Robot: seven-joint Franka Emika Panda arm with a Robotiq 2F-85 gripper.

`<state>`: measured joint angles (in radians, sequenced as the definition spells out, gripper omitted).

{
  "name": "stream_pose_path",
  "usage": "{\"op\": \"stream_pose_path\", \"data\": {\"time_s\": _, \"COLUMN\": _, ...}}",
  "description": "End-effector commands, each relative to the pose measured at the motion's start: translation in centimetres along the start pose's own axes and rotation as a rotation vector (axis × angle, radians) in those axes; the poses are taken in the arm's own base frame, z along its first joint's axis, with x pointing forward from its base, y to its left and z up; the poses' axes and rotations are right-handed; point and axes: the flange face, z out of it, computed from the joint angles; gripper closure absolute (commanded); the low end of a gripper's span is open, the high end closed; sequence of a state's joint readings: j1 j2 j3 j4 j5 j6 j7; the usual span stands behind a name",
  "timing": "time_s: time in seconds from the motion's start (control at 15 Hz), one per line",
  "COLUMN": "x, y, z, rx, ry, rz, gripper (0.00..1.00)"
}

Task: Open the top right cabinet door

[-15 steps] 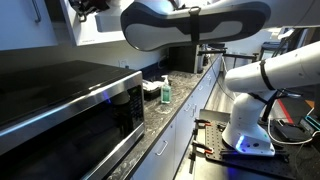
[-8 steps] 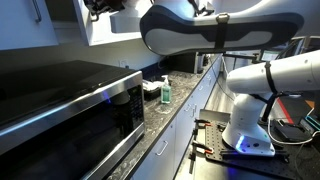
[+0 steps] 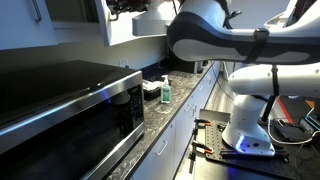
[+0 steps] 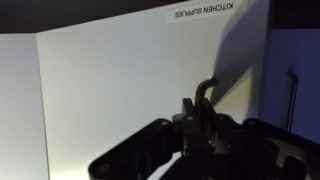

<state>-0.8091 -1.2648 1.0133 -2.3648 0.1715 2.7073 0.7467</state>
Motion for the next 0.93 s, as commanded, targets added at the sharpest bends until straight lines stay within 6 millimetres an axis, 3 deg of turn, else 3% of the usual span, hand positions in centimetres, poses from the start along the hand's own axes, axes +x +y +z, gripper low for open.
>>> {"op": "stream_pose_path", "data": {"time_s": 0.0, "x": 0.6, "y": 4.1, "z": -1.1, "rx": -0.103, "ry": 0.046, "rz": 0.016, "gripper": 0.97}}
{"op": "stream_pose_path", "data": {"time_s": 0.73, "x": -1.1, "y": 8.2, "z": -5.1, "rx": -0.246, "ry": 0.11, "rz": 0.068, "gripper": 0.97}}
{"op": "stream_pose_path", "data": {"time_s": 0.87, "x": -0.9, "y": 8.8, "z": -4.5, "rx": -0.293, "ry": 0.128, "rz": 0.069, "gripper": 0.97}}
